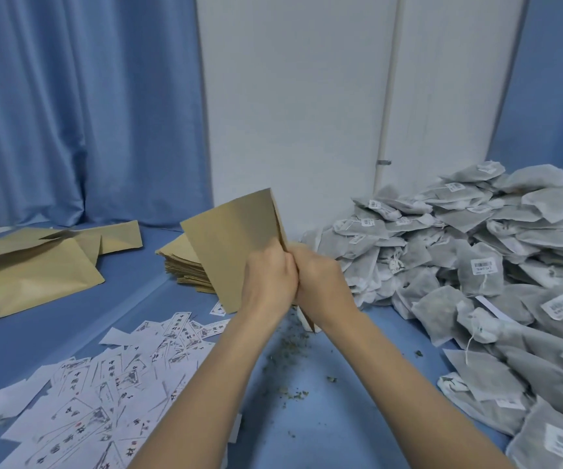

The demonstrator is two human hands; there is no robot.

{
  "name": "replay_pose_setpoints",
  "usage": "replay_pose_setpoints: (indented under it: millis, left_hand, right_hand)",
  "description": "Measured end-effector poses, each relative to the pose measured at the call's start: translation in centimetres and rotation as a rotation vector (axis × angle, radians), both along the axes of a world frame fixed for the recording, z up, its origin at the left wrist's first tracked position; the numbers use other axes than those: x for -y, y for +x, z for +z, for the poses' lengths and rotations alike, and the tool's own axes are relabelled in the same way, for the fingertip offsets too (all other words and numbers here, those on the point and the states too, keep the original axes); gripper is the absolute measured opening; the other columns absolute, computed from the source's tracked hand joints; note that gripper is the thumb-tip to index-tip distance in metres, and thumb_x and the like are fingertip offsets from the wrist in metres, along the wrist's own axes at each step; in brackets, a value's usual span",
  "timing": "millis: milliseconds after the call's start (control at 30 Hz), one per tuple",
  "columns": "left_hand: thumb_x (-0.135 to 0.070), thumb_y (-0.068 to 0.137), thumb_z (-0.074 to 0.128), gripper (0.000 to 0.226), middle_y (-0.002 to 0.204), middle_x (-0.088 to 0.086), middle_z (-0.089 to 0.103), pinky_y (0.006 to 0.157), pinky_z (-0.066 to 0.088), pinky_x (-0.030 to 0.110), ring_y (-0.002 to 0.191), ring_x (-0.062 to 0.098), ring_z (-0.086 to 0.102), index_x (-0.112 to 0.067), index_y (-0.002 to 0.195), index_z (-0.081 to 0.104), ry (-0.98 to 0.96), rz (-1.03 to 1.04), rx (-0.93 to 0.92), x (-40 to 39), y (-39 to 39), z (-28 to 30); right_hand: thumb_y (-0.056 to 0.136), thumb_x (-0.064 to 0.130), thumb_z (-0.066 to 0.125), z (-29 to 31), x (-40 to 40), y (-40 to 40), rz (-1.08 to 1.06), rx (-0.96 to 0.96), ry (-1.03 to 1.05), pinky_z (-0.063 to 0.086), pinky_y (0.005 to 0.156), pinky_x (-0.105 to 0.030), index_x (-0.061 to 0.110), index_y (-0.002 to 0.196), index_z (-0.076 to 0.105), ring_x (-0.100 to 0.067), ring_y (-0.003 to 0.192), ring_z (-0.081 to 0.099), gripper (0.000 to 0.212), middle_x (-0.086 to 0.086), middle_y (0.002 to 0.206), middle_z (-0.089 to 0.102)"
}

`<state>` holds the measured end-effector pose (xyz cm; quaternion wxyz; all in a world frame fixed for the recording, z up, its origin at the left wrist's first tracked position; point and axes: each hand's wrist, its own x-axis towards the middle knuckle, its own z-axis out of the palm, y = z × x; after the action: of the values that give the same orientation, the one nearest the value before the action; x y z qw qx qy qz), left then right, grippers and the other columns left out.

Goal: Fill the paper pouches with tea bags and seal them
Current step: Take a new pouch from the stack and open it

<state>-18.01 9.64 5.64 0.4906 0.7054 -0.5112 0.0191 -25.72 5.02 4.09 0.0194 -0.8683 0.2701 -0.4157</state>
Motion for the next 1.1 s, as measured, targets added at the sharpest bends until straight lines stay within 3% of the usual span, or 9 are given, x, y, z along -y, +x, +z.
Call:
replay_pose_setpoints:
  millis: [167,267,400,600,700,767,900,1000,1100]
  left_hand:
    - [-0.006,0.091,0.037,0.018,0.083,0.027,0.059,0.062,0.029,0.037,0.082,0.043,0.054,-0.009,0.074,0.039,0.050,-0.082,0.070,-0.1,-0.3,0.6]
    - [-0.007,0.091,0.037,0.024,0.080,0.024,0.058,0.061,0.033,0.037,0.081,0.041,0.055,-0.011,0.068,0.039,0.081,-0.104,0.081,0.0,-0.7,1.1]
    - [-0.007,0.092,0.037,0.019,0.088,0.021,0.064,0.069,0.050,0.037,0.083,0.037,0.062,0.001,0.091,0.055,0.142,-0.109,0.213,0.7,-2.6,2.2]
    - [0.000,0.091,0.040,0.014,0.069,0.008,0.042,0.054,0.036,0.025,0.067,0.023,0.043,-0.004,0.092,0.053,0.255,0.052,0.352,0.8,-5.6,3.3]
    - [0.005,0.087,0.040,0.017,0.068,0.008,0.038,0.060,0.037,0.030,0.073,0.024,0.039,-0.008,0.077,0.045,0.288,0.075,0.446,0.5,-6.8,3.8]
    - [0.005,0.086,0.040,0.022,0.066,0.005,0.035,0.057,0.034,0.028,0.076,0.024,0.047,-0.008,0.069,0.040,0.298,0.061,0.506,0.6,-7.6,4.0]
    - [0.006,0.090,0.039,0.025,0.098,0.010,0.053,0.067,0.036,0.030,0.105,0.028,0.057,-0.003,0.104,0.057,0.300,0.066,0.621,1.4,-8.9,4.8]
    - [0.005,0.091,0.041,0.027,0.111,0.012,0.056,0.068,0.039,0.030,0.108,0.028,0.058,-0.003,0.112,0.057,0.337,0.034,0.726,1.7,-9.9,4.6]
    - [0.002,0.092,0.044,0.028,0.115,0.008,0.055,0.071,0.035,0.028,0.110,0.025,0.057,-0.007,0.116,0.057,0.361,0.010,0.888,2.0,-10.6,4.0]
  right_hand:
    - [0.089,0.007,0.051,0.0,1.6,-2.0,-0.036,0.278,0.187,0.033,0.054,-0.016,0.010,0.085,0.068,-0.008,0.057,0.045,0.017,0.003,0.058,0.055]
    - [0.090,0.010,0.052,0.0,2.6,-3.1,-0.022,0.282,0.249,0.034,0.054,-0.011,0.016,0.094,0.067,0.000,0.053,0.050,0.016,0.012,0.054,0.051]
    - [0.090,0.018,0.049,-0.3,2.1,-3.9,-0.010,0.288,0.056,0.043,0.063,-0.025,0.016,0.118,0.053,-0.014,0.067,0.058,0.028,-0.004,0.081,0.065]
    - [0.087,0.003,0.054,0.5,3.0,-4.7,-0.122,0.440,-0.044,0.031,0.058,-0.022,0.026,0.108,0.046,-0.023,0.068,0.053,0.032,-0.009,0.090,0.060]
    - [0.081,0.008,0.057,0.6,3.3,-5.9,-0.239,0.373,-0.127,0.044,0.054,-0.033,0.013,0.096,0.064,-0.022,0.061,0.050,0.017,-0.012,0.083,0.057]
    - [0.074,0.015,0.054,1.0,3.0,-6.3,-0.336,0.362,-0.227,0.040,0.047,-0.029,0.016,0.088,0.051,-0.024,0.055,0.051,0.014,-0.012,0.075,0.056]
    - [0.060,-0.011,0.061,0.7,3.3,-6.9,-0.237,0.276,-0.447,0.023,0.055,-0.019,0.012,0.066,0.045,-0.018,0.048,0.038,0.028,-0.007,0.054,0.042]
    - [0.071,-0.016,0.055,0.4,3.8,-7.8,-0.191,0.008,-0.219,0.017,0.050,-0.020,0.007,0.065,0.049,-0.015,0.062,0.037,0.025,-0.010,0.064,0.051]
    - [0.091,0.002,0.046,0.4,4.0,-8.6,-0.145,-0.253,0.124,0.028,0.058,-0.013,0.018,0.075,0.052,-0.012,0.074,0.034,0.023,0.011,0.068,0.033]
